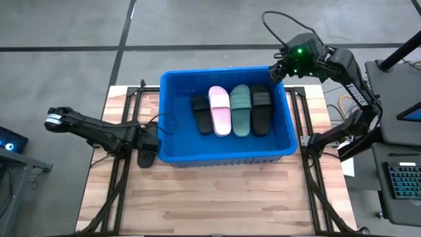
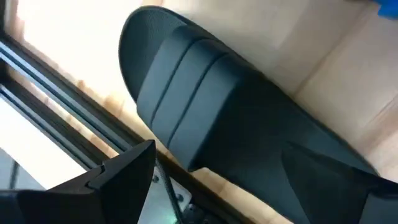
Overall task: Pick and place slides into bin
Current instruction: Put the black slide into the blue bin
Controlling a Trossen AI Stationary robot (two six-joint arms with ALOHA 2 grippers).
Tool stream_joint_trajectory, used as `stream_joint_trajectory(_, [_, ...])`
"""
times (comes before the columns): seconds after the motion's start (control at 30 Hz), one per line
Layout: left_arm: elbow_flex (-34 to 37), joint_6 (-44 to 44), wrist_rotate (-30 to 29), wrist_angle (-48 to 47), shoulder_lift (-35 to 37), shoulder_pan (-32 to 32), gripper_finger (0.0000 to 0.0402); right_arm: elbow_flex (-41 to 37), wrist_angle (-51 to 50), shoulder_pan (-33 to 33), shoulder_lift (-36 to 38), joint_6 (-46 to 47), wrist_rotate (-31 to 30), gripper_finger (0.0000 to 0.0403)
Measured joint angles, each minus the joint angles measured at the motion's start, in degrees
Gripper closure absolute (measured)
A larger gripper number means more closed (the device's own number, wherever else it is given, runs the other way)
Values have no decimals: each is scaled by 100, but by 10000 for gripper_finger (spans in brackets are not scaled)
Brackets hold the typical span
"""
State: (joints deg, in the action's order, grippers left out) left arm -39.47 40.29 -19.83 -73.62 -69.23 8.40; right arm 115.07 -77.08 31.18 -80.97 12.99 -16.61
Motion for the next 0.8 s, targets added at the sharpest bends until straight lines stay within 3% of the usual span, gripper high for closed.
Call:
stream_joint_trajectory(0.23, [107,282,-424,115,291,-68,85,0,23,0,0,-2,1,209])
stream_joint_trajectory(0.43, [158,288,-220,422,150,-281,115,4,134,-2,0,-17,3,209])
stream_joint_trajectory(0.8, [50,-71,55,324,44,-555,120,4,118,-2,0,-20,5,209])
